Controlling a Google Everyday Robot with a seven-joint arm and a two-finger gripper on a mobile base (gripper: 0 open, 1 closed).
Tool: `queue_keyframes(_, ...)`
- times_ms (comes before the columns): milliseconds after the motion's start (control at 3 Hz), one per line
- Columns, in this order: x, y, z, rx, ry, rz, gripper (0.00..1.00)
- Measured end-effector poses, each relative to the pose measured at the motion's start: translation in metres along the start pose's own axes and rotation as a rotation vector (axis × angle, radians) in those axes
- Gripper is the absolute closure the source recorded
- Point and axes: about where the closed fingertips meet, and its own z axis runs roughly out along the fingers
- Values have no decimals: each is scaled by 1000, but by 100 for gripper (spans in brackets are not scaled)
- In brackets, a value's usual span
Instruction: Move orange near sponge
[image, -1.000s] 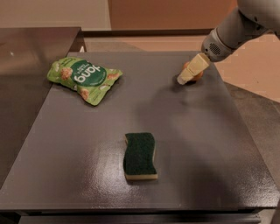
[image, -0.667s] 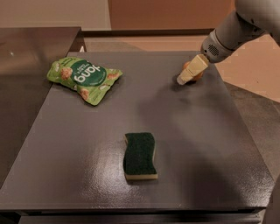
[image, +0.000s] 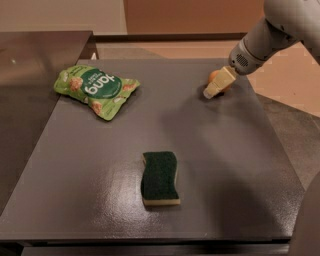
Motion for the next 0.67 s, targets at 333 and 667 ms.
queue_keyframes(333, 4, 0, 3, -3, 10, 5, 42)
queue_keyframes(667, 3, 0, 0, -2, 4, -1, 65)
